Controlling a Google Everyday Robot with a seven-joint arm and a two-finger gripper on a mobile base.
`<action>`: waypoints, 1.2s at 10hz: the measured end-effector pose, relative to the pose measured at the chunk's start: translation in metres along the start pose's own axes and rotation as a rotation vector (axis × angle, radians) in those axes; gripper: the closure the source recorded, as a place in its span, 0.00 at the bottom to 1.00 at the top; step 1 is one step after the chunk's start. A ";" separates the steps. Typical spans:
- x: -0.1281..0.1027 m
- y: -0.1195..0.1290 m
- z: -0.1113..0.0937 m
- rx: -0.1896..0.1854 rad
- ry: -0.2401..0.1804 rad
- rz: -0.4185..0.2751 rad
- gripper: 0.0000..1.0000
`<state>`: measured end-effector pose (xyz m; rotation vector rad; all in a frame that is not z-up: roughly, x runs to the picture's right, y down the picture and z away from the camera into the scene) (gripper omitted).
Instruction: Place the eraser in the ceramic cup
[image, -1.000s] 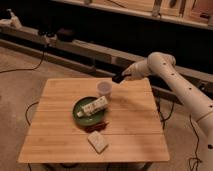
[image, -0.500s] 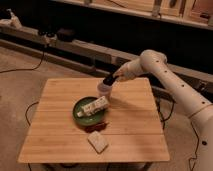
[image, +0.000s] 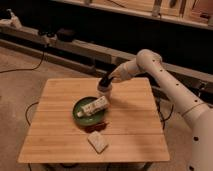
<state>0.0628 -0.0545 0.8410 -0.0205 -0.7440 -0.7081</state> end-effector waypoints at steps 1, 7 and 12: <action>-0.003 0.000 0.002 -0.007 -0.007 -0.008 0.47; -0.010 -0.003 0.007 -0.009 -0.037 -0.021 0.20; -0.002 0.004 0.005 -0.053 -0.022 0.011 0.20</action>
